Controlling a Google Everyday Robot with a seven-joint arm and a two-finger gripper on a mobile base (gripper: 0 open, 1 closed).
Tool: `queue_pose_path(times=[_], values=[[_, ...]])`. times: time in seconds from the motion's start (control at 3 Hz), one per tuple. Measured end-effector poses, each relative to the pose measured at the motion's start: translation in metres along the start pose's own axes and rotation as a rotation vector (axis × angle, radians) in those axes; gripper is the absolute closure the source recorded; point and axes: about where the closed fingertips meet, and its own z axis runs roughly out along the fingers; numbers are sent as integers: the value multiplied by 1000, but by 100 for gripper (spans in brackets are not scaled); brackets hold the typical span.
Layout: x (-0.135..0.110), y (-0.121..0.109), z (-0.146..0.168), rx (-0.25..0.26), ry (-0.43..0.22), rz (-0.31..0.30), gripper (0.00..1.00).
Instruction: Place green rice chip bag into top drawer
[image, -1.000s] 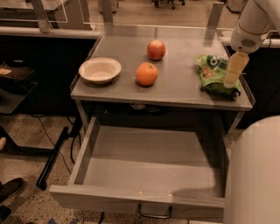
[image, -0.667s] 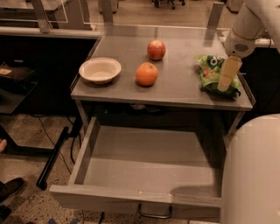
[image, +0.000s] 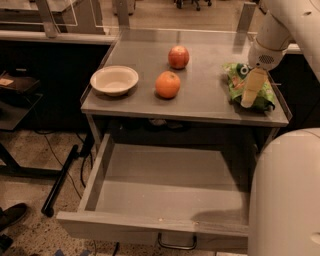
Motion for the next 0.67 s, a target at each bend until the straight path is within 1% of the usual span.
queue_pose_path(times=[0.33,0.67], values=[[-1,-2,2,5,-3,0,27],[-1,-2,2,5,-3,0,50]])
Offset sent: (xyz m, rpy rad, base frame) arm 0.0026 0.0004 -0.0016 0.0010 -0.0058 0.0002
